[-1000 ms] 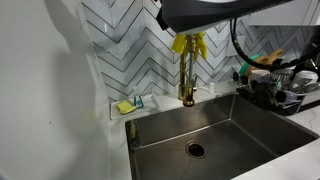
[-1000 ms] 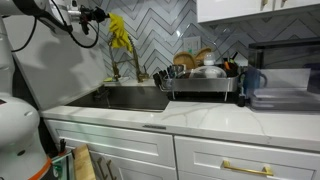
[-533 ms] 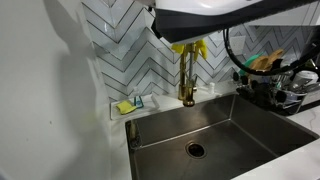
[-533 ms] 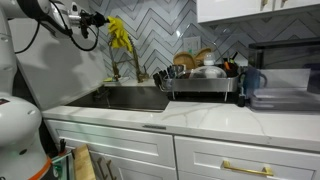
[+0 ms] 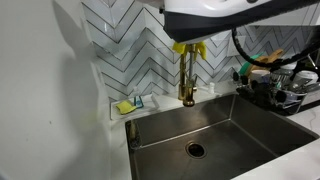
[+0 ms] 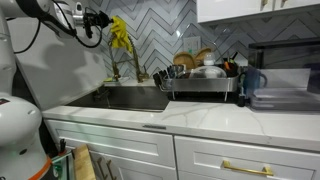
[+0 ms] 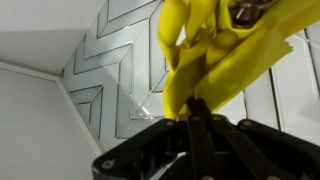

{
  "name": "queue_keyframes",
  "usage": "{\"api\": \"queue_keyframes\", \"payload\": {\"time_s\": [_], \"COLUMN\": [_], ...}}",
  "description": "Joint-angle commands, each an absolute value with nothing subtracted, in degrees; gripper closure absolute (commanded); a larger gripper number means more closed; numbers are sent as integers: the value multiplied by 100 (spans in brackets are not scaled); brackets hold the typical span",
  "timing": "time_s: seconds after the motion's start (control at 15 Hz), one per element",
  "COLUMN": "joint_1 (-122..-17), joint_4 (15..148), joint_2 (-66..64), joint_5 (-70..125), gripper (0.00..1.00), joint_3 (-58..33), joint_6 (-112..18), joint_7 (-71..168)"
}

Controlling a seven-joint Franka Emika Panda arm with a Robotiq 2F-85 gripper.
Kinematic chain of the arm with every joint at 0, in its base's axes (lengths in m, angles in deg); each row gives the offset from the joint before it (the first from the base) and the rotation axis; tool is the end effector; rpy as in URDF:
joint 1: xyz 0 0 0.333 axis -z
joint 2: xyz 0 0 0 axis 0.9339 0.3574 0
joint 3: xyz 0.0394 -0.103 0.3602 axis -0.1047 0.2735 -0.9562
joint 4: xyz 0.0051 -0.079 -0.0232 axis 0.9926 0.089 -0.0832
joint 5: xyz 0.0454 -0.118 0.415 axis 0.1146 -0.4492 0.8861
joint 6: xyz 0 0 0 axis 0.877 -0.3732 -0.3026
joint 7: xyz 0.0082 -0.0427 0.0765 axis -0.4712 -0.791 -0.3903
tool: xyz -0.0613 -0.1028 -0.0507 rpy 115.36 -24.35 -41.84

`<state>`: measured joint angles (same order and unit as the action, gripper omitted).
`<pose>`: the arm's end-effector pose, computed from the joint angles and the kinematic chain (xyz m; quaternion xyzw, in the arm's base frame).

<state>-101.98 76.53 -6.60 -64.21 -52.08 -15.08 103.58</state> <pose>0.3934 0.5787 0.7148 0.7034 0.1692 0.6376 0.2645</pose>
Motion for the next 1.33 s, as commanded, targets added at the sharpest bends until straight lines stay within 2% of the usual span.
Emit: {"api": "queue_keyframes", "payload": {"time_s": [0.0, 0.87, 0.93, 1.27], "joint_1": [-10269, -10276, -10282, -10313], "joint_4": [7903, 8230, 8215, 8098], "joint_2": [-796, -890, -890, -876], "joint_5": [-6015, -5041, -5015, -4955], "gripper": [100, 100, 79, 42], "joint_3": [-5114, -5055, -5049, -5041], "joint_6": [-1680, -1737, -1744, -1906], "joint_7": [9912, 9091, 9091, 9275]}}
